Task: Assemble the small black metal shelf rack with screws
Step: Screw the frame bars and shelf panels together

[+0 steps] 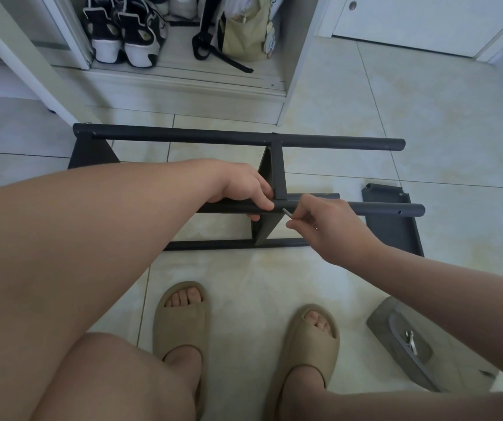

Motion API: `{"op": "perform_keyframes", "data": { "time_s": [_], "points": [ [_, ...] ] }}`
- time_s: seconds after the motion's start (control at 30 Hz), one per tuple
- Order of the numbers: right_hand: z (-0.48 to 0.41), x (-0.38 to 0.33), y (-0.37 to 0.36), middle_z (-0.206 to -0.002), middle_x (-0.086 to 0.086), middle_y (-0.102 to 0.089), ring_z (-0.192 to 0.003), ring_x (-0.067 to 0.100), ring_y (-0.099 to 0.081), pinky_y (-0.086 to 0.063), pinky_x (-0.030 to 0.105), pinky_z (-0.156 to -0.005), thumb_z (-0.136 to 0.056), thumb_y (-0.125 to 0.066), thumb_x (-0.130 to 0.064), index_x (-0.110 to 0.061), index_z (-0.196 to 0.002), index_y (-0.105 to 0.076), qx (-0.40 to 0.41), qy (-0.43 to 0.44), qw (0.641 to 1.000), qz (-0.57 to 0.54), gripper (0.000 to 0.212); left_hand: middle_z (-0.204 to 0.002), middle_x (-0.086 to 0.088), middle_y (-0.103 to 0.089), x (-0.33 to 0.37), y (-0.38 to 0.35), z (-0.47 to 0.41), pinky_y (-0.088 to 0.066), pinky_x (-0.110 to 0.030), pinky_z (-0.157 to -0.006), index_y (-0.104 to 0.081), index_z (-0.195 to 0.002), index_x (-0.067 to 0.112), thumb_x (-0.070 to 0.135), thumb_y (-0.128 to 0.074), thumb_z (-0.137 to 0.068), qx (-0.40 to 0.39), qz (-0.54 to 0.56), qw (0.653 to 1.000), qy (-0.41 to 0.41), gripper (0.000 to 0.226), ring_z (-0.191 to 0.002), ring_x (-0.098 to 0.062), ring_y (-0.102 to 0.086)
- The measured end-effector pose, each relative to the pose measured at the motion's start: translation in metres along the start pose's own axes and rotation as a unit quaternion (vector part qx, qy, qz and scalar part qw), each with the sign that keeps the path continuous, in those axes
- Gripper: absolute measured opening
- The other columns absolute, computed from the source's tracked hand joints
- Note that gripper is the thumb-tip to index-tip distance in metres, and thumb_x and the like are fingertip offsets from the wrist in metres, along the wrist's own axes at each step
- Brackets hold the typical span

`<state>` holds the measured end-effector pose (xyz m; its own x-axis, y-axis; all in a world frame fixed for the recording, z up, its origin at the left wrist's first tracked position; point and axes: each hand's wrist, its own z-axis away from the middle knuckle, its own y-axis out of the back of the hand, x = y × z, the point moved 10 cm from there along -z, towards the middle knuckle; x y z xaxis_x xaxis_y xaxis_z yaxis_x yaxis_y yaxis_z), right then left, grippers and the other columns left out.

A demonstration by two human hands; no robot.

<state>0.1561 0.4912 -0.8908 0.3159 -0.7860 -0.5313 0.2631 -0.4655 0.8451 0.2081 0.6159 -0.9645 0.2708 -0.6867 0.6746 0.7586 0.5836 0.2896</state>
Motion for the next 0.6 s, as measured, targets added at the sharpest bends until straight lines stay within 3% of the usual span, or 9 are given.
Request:
{"op": "perform_keyframes", "data": {
  "time_s": [0.23, 0.37, 0.5, 0.6],
  "points": [
    [-0.014, 0.006, -0.011, -0.082, 0.001, -0.067, -0.08, 0.024, -0.061, -0.049, 0.038, -0.071, -0.097, -0.066, -0.023, -0.015, -0.088, -0.059, -0.02, -0.045, 0.999, 0.006, 0.014, -0.111, -0.013, -0.074, -0.001, 0.0, -0.001, -0.05, -0.04, -0.103, -0.076, -0.105, 0.023, 0.017, -0.07, -0.091, -0.001, 0.007, 1.0, -0.002, 0.016, -0.084, -0.017, -0.073],
    [-0.019, 0.01, -0.016, -0.08, 0.002, -0.067, -0.078, 0.024, -0.062, -0.053, 0.041, -0.069, -0.097, -0.067, -0.024, -0.013, -0.09, -0.062, -0.031, -0.077, 0.997, 0.0, 0.014, -0.113, -0.013, -0.074, -0.001, -0.002, -0.002, -0.047, -0.047, -0.107, -0.075, -0.11, 0.018, 0.019, -0.07, -0.091, -0.008, 0.001, 1.0, 0.003, 0.019, -0.09, -0.019, -0.073],
    [-0.02, 0.02, -0.017, -0.073, 0.003, -0.07, -0.072, 0.017, -0.065, -0.042, 0.025, -0.049, -0.094, -0.07, -0.025, -0.019, -0.082, -0.06, -0.018, -0.136, 0.99, -0.044, 0.017, -0.114, -0.012, -0.074, -0.002, -0.002, -0.002, -0.045, -0.047, -0.109, -0.074, -0.111, 0.019, 0.02, -0.069, -0.092, -0.014, -0.002, 1.0, 0.012, 0.019, -0.092, -0.019, -0.072],
    [-0.017, 0.026, -0.018, -0.071, 0.001, -0.072, -0.071, 0.009, -0.07, -0.038, 0.016, -0.044, -0.092, -0.071, -0.024, -0.021, -0.077, -0.06, -0.002, -0.183, 0.978, -0.097, 0.018, -0.115, -0.011, -0.073, -0.003, -0.002, -0.002, -0.044, -0.047, -0.11, -0.072, -0.109, 0.021, 0.02, -0.068, -0.093, -0.02, 0.006, 1.0, 0.022, 0.016, -0.094, -0.019, -0.071]
  ]
}}
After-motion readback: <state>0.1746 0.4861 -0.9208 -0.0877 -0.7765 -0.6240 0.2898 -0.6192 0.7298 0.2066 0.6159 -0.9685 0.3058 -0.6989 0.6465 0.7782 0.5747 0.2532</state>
